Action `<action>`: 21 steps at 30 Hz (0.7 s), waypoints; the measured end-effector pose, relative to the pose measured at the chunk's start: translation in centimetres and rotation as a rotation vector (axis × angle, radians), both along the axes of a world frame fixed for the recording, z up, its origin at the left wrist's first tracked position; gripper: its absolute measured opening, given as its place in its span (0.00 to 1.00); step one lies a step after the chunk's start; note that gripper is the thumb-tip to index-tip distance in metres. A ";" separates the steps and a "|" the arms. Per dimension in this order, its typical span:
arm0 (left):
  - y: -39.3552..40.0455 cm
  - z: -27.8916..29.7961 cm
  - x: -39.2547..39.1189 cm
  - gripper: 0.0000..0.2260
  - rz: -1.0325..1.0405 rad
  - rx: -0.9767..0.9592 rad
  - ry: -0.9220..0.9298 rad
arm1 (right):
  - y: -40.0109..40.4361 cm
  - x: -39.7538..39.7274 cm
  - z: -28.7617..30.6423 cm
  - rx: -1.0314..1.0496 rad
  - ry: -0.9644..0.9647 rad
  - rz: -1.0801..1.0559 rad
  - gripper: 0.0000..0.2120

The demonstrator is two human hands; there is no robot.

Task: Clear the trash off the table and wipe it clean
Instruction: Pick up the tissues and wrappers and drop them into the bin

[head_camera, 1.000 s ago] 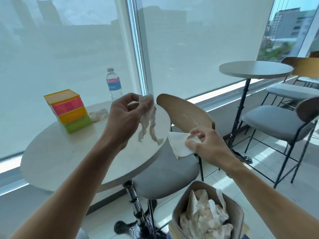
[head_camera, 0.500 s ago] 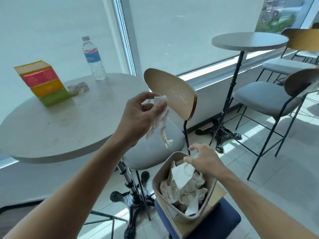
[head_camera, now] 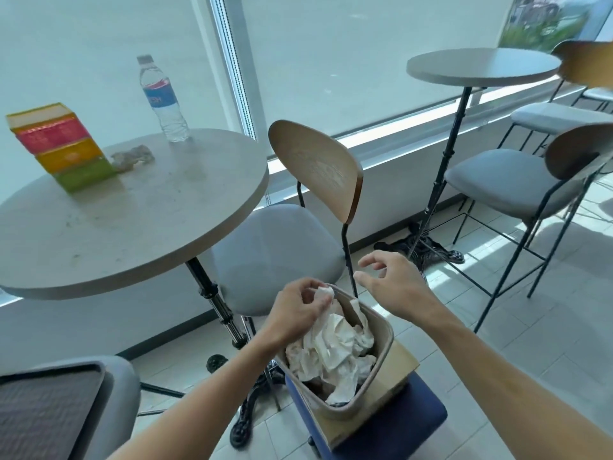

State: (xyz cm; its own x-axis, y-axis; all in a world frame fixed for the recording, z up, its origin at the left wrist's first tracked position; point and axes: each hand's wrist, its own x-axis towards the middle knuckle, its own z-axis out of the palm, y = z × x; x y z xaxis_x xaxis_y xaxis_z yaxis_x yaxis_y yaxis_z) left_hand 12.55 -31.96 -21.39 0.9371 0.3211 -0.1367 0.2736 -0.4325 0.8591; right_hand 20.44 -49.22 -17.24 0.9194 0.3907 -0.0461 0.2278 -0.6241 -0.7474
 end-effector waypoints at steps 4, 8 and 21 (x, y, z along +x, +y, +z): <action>0.5 0.2 -0.5 0.16 -0.048 0.151 0.105 | 1.0 0.4 1.5 0.063 -0.008 0.025 0.10; 2.0 3.8 -1.0 0.12 -0.035 0.152 0.017 | 4.0 0.8 4.0 0.150 -0.038 0.114 0.09; 18.4 18.0 0.4 0.01 0.255 0.348 -0.302 | 17.8 0.1 12.2 0.327 -0.159 0.330 0.09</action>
State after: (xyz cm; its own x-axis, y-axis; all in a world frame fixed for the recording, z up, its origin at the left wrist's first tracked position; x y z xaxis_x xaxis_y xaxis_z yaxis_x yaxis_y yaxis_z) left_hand 12.93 -13.58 -3.41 0.8046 0.5224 0.2823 0.1698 -0.6581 0.7336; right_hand 20.50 -31.38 -4.99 0.7300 0.6326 0.2588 0.5011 -0.2379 -0.8320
